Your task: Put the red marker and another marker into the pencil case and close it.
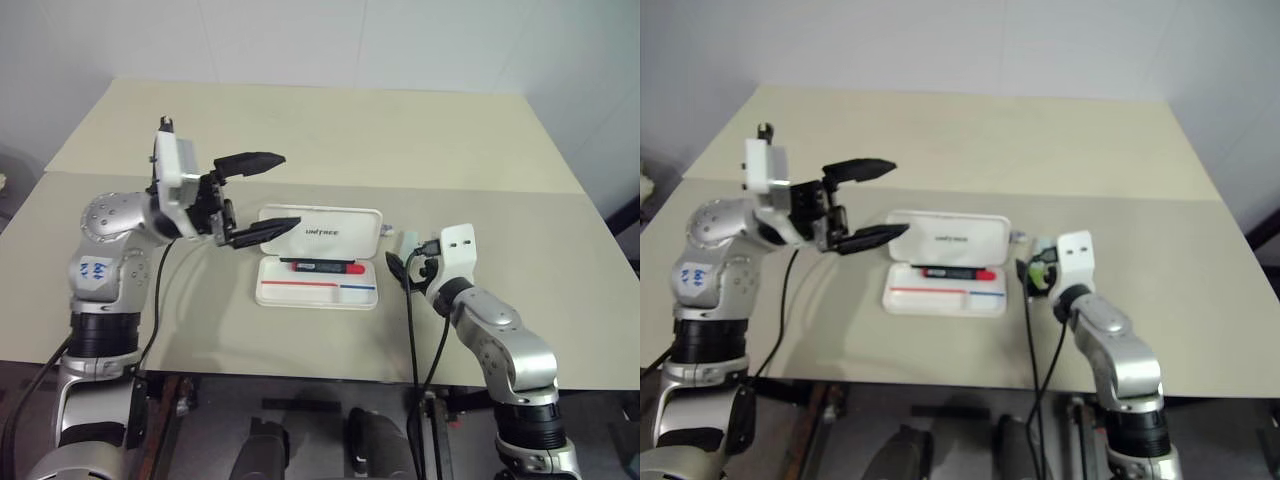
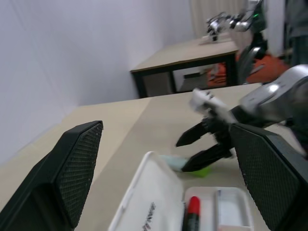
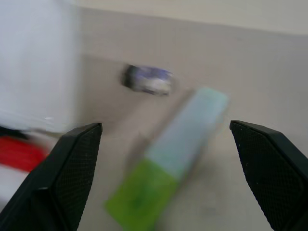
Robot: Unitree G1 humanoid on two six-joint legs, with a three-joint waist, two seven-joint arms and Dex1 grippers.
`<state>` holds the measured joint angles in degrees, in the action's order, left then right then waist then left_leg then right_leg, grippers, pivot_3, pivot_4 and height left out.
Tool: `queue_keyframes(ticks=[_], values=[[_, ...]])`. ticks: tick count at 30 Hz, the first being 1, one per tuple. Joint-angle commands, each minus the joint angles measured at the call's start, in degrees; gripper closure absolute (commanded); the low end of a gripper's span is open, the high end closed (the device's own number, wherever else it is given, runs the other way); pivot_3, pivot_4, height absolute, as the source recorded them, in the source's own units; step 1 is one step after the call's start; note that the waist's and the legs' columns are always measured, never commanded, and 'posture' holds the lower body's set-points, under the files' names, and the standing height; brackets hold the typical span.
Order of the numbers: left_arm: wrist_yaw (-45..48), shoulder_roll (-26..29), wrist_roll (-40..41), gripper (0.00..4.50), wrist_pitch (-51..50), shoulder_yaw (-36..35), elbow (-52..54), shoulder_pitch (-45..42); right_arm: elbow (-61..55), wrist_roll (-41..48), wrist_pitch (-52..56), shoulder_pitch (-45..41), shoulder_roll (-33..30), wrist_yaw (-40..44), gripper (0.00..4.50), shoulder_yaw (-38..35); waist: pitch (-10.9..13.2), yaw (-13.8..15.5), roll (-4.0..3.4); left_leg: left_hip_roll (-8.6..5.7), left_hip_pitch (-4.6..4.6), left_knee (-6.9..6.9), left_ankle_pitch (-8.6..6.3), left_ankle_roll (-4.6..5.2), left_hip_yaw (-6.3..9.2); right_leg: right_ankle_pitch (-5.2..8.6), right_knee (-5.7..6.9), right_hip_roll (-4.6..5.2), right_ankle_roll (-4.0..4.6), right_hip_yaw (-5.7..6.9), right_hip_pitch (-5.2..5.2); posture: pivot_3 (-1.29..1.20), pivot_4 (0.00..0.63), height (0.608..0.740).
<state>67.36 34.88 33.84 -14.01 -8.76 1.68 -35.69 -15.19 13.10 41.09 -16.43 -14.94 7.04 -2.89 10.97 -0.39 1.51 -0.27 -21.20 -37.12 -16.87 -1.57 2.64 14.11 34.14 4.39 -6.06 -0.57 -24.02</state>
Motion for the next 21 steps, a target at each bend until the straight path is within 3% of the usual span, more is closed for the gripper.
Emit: queue_keyframes(ticks=[1, 10, 21], values=[[3.3, 2.2, 3.5, 0.02, -1.4, -1.6, 3.1, 2.2, -0.4, -0.8, -0.4, -0.9, 0.8, -1.3, 0.00, -1.1, 0.0, -0.1, -0.01, 0.00, 0.01, 0.02, 0.00, 0.00, -0.03, 0.01, 0.04, 0.00, 0.02, -0.03, -0.04, 0.00, 0.150, 0.740], [6.1, 9.8, 4.9, 0.02, -2.7, -6.8, 6.3, 12.4, -1.6, 1.5, 2.7, -0.5, 2.4, -0.4, 0.00, -2.9, 0.0, -0.4, -0.02, 0.07, 0.00, -0.02, 0.01, -0.01, -0.07, 0.18, 0.36, -0.05, 0.29, -0.07, -0.34, 0.00, 0.150, 0.740], [3.5, 5.9, 4.4, 0.02, 0.4, -4.4, 7.3, 9.6, 0.2, 1.5, 4.1, -2.7, 1.7, 3.8, 0.00, 0.2, 0.0, -0.1, -0.02, 0.06, 0.01, -0.05, 0.02, -0.03, -0.07, 0.20, 0.49, -0.04, 0.32, -0.07, -0.38, 0.00, 0.150, 0.740]])
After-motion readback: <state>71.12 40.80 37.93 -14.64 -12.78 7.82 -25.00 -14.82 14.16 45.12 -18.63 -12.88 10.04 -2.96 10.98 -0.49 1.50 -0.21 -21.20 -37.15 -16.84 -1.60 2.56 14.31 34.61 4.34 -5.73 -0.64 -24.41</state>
